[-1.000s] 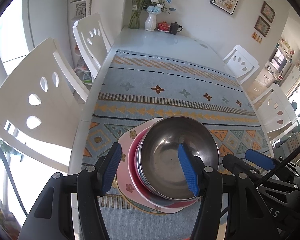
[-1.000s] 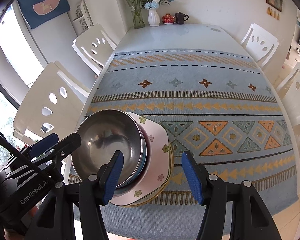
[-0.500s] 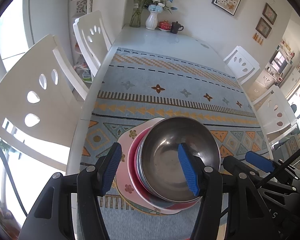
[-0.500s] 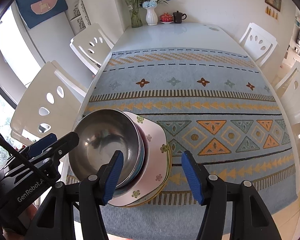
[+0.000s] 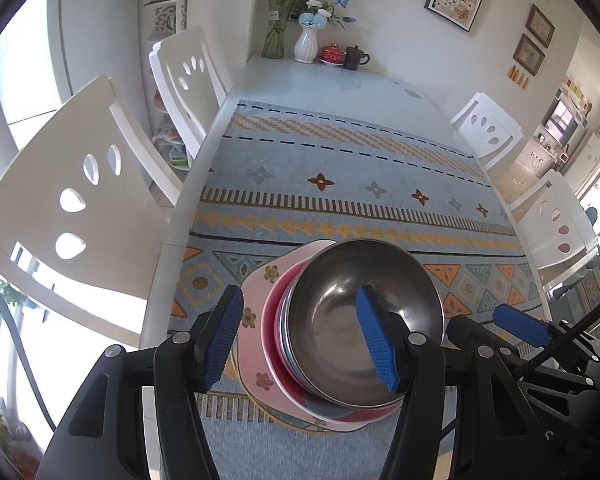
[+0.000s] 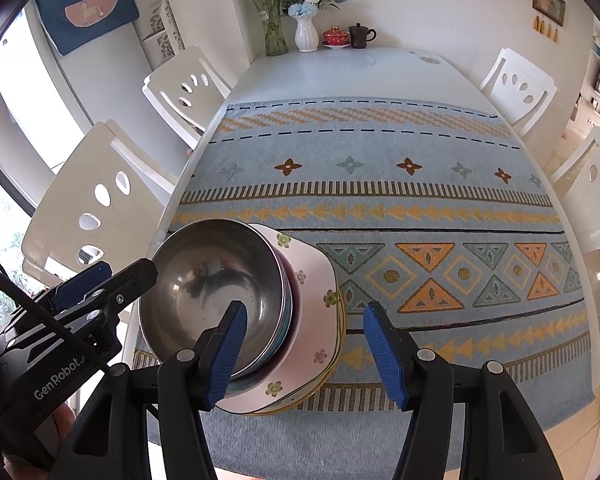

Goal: Organize plates and bowls

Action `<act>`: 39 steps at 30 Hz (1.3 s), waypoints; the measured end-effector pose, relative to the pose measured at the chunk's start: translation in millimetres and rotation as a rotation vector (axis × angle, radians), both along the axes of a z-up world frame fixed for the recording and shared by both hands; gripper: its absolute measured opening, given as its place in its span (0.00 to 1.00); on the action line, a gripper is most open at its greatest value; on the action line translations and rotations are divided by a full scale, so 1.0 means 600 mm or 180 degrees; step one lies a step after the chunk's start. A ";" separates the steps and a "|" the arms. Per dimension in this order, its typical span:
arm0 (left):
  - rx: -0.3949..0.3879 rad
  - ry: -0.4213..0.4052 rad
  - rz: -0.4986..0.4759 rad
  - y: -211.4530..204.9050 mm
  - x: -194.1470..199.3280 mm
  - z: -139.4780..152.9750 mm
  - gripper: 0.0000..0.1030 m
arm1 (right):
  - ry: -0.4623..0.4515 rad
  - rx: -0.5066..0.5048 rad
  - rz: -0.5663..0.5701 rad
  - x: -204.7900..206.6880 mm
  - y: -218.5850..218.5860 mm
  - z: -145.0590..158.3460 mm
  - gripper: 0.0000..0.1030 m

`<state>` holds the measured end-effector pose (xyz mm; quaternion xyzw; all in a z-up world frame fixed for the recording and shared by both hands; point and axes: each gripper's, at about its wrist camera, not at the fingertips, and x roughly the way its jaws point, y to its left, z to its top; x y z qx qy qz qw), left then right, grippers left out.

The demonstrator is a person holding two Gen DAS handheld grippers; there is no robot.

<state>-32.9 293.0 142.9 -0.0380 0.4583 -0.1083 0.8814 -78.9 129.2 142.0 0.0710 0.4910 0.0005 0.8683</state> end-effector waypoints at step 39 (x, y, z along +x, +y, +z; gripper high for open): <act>0.0550 -0.0037 0.0058 -0.017 -0.003 0.000 0.62 | 0.0062 0.0024 -0.0014 -0.006 -0.004 -0.011 0.57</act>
